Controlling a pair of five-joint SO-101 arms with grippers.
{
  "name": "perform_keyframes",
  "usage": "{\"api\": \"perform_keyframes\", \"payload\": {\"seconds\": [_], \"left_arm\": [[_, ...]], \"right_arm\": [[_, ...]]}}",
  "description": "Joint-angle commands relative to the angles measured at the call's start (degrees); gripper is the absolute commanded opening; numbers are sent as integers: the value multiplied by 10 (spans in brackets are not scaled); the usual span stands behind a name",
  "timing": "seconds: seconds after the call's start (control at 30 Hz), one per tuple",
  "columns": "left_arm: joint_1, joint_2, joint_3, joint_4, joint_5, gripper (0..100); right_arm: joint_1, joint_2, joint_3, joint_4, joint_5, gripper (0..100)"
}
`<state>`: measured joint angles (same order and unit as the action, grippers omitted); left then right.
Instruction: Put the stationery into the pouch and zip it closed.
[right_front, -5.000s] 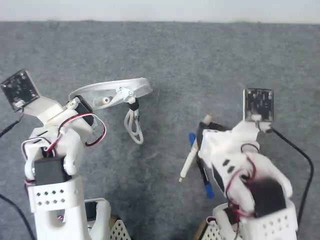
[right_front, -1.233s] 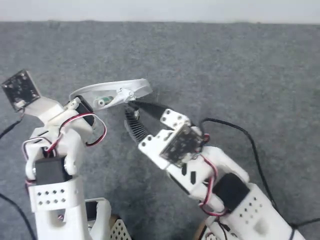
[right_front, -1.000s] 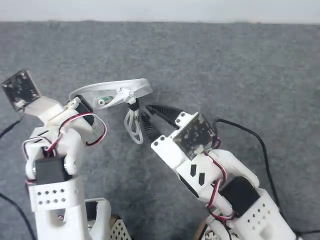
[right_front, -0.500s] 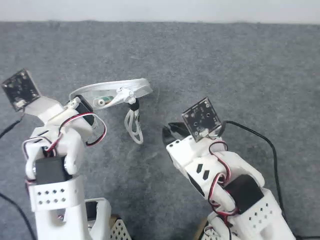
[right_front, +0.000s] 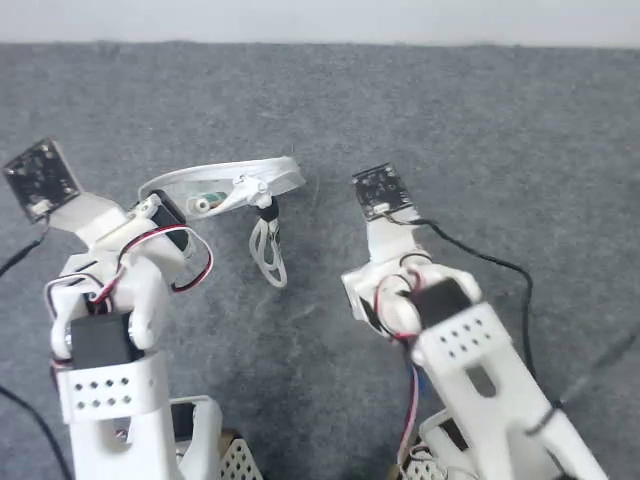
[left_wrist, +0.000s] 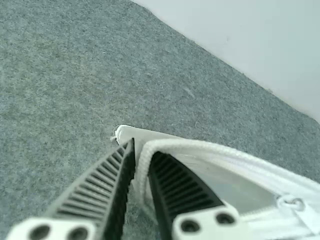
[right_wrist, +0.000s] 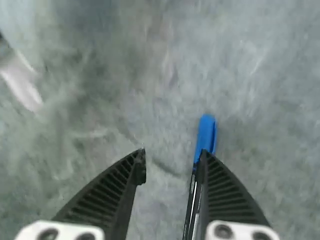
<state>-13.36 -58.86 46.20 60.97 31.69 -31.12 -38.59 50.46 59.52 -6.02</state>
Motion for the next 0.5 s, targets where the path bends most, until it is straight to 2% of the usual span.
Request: {"api": "perform_keyframes", "payload": {"seconds": [0.0, 0.37, 0.47], "left_arm": [[-2, 6, 0, -18, 7, 10], [-1, 6, 0, -18, 7, 10], [-1, 6, 0, -18, 7, 10]], "right_arm": [[12, 35, -23, -2, -5, 165], [52, 147, -22, -87, -3, 166], [55, 173, -22, -102, 27, 166]]}}
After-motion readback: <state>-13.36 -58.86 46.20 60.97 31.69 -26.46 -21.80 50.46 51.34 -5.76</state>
